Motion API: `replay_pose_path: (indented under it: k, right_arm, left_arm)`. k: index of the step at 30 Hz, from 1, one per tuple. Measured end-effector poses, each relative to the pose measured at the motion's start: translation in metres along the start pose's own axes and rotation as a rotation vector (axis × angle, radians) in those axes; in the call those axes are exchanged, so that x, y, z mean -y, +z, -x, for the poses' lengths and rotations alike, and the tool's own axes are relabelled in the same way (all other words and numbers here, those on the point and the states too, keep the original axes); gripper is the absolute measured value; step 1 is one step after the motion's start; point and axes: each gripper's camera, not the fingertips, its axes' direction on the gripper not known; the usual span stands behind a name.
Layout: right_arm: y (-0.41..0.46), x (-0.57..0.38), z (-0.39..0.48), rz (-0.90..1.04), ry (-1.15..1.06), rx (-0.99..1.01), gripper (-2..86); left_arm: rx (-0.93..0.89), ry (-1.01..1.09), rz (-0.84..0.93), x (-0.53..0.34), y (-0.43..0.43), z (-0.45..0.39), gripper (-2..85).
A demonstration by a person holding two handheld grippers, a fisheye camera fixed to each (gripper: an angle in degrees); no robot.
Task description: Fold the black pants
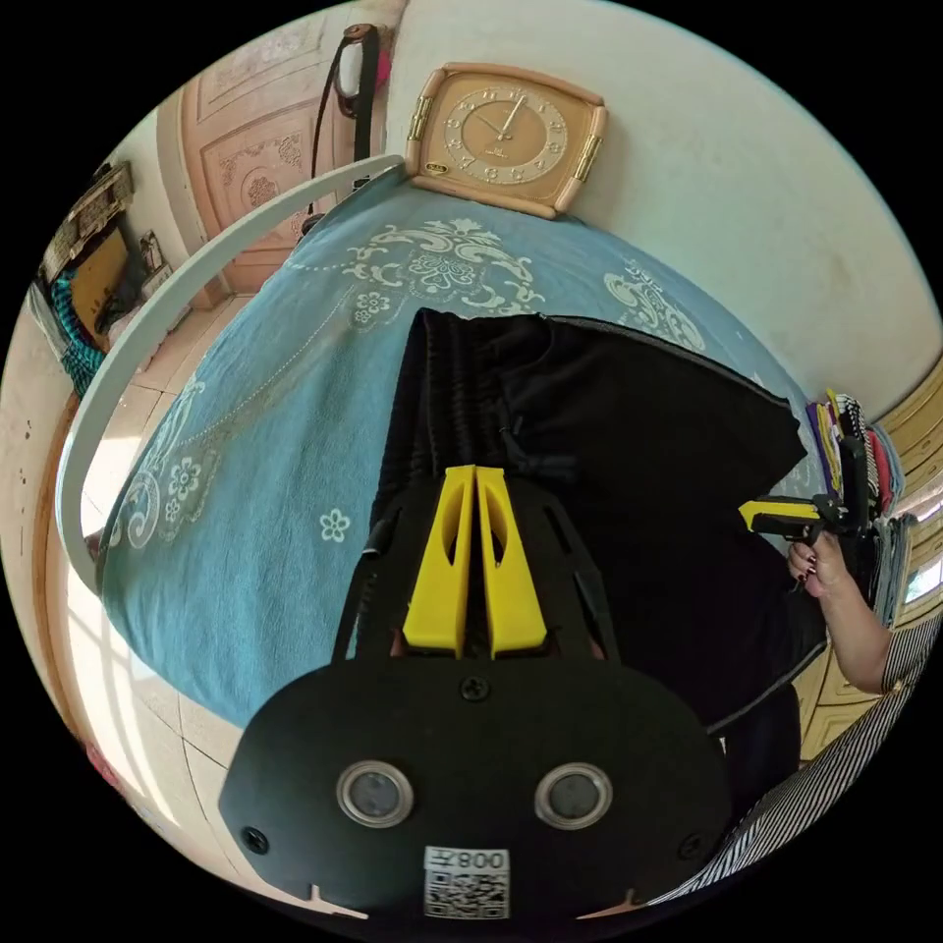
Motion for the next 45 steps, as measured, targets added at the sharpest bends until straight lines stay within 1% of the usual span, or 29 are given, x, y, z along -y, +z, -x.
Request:
replay_pose_path:
  k: [1, 3, 6, 9, 11, 15, 22, 23, 26, 36, 41, 45]
  right_arm:
    - [-0.001, 0.000, -0.001, -0.004, 0.003, 0.006, 0.2]
    - [-0.013, 0.000, -0.003, -0.061, -0.021, -0.008, 0.3]
    - [-0.033, 0.014, -0.014, -0.135, -0.053, -0.058, 0.8]
    - [-0.039, 0.046, -0.031, -0.138, -0.086, -0.109, 2.3]
    - [-0.036, 0.068, -0.039, -0.126, -0.113, -0.151, 4.4]
    - [-0.018, 0.112, -0.048, -0.066, -0.194, -0.179, 7.5]
    - [0.007, 0.141, -0.052, -0.041, -0.252, -0.280, 8.0]
    - [0.010, 0.143, -0.054, -0.040, -0.256, -0.294, 8.0]
    - [0.023, 0.151, -0.060, -0.016, -0.260, -0.332, 8.2]
    - [0.087, 0.181, -0.053, 0.089, -0.327, -0.487, 8.5]
    - [0.098, 0.186, -0.046, 0.113, -0.357, -0.481, 8.4]
    - [0.103, 0.191, -0.046, 0.114, -0.320, -0.442, 7.2]
  left_arm:
    - [-0.036, -0.028, 0.002, 0.005, -0.005, 0.003, 0.5]
    - [-0.033, -0.004, -0.042, 0.013, -0.019, -0.003, 0.7]
    - [-0.047, 0.106, -0.073, 0.042, -0.034, -0.022, 1.6]
    - [-0.047, 0.200, -0.042, 0.080, -0.034, -0.039, 3.5]
    - [-0.037, 0.247, 0.028, 0.114, -0.024, -0.049, 5.2]
    - [0.026, 0.312, 0.092, 0.158, -0.014, -0.065, 6.5]
    - [0.153, 0.453, 0.311, 0.218, 0.018, -0.099, 8.2]
    - [0.181, 0.487, 0.361, 0.222, 0.025, -0.105, 8.6]
    - [0.168, 0.535, 0.394, 0.232, 0.025, -0.116, 9.2]
    - [0.183, 0.572, 0.409, 0.238, 0.013, -0.145, 9.0]
    - [0.191, 0.577, 0.395, 0.231, 0.006, -0.157, 8.6]
    - [0.202, 0.559, 0.387, 0.223, 0.002, -0.165, 7.6]
